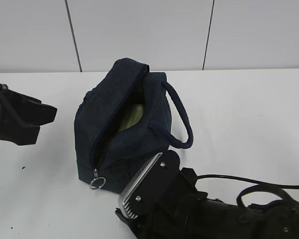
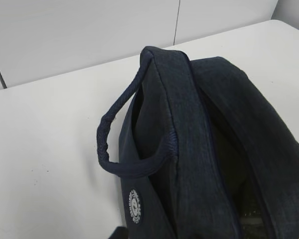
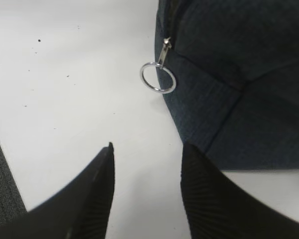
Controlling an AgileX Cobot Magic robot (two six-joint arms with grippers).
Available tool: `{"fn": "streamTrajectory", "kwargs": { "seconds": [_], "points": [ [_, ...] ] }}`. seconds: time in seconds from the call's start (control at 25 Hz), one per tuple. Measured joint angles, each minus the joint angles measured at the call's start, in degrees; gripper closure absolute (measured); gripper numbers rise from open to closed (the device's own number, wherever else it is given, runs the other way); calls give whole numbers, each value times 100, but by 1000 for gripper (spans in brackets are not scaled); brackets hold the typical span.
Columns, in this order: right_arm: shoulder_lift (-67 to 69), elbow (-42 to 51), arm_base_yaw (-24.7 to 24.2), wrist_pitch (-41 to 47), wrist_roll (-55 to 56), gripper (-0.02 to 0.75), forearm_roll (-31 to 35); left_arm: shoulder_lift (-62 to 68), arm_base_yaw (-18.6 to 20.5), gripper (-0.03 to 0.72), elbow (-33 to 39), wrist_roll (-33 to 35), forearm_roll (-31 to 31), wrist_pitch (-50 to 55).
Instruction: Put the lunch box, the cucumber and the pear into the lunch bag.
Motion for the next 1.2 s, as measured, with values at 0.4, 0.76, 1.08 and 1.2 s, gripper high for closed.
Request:
{"fn": "streamTrajectory", "kwargs": {
  "seconds": [0.4,0.76,1.08,1.2],
  "points": [
    [844,-589,0,-287,273,388,-292,23,0,459,0,0,0,0],
    [1291,-1031,0,-367,306,388,93,23,0,459,0,0,0,0],
    [1509,-1320,0,-367,319,388,342,23,0,459,0,5,0,0],
    [1622,-1417,0,-367,319,388,374,23,0,459,0,5,0,0]
  ]
}}
